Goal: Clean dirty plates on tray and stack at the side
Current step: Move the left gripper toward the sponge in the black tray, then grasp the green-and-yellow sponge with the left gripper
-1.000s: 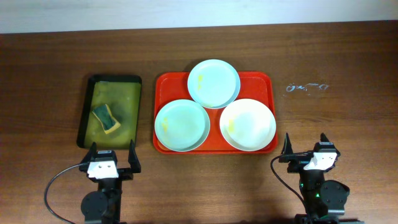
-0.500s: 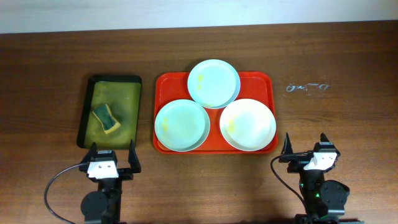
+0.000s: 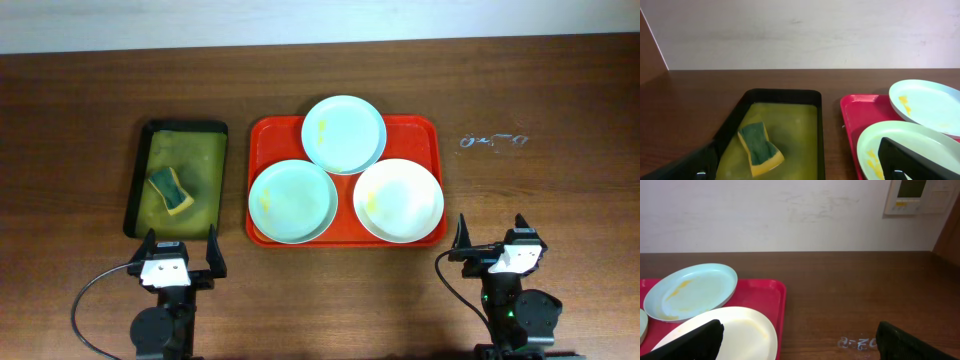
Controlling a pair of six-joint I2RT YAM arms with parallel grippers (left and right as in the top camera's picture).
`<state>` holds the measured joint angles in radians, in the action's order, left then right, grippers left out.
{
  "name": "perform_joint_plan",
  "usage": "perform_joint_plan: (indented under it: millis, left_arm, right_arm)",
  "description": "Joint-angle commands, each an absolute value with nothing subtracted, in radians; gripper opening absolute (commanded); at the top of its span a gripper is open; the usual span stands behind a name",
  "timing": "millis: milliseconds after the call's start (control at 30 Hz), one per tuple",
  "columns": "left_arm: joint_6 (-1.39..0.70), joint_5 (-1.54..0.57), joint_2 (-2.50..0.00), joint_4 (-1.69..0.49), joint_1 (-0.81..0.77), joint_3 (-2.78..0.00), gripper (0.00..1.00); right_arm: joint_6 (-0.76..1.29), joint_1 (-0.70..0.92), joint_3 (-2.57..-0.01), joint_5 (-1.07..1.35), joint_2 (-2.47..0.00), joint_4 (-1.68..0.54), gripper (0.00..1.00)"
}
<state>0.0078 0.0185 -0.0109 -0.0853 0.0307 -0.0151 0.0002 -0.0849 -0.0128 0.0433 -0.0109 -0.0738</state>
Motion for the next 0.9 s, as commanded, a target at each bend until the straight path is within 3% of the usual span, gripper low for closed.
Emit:
perform_joint_plan:
  millis: [0,333,400,567,633,667,767,867]
  left_arm:
    - [0.027,0.022,-0.006,-0.084,0.036,-0.009,0.99]
    - [0.027,0.022,-0.006,-0.067,0.035,-0.009,0.99]
    - [0.027,-0.023,-0.006,0.031,0.036,-0.009,0.99]
    - [0.027,-0.28,-0.006,0.538,0.036,-0.009,0.99]
    - [0.026,-0.301,-0.006,0.562,0.036,-0.019,0.99]
    - [0.025,-0.301,-0.007,0.523,0.036,-0.039,0.99]
    - [0.028,-0.23,-0.113,0.132,0.036,-0.287,0.99]
    - [0.135,-0.213,-0.408,-0.221,0.036,-0.639,0.99]
  right_arm:
    - [0.0,-0.093,-0.006,0.044,-0.007,-0.075,0.98]
    - [0.0,-0.093,-0.006,0.044,-0.006,-0.075,0.98]
    - [0.0,-0.093,-0.006,0.044,-0.006,-0.075,0.98]
    - [0.0,-0.093,-0.006,0.044,-0.006,-0.075,0.98]
    - [0.0,-0.093,-0.006,0.044,-0.006,-0.075,0.98]
    - [0.0,-0.093,-0.006,0.044,-0.007,-0.075,0.98]
    - [0.0,-0.093,-0.006,0.044,-0.006,-0.075,0.98]
    - [0.0,-0.093,-0.006,0.044,-0.007,-0.075,0.98]
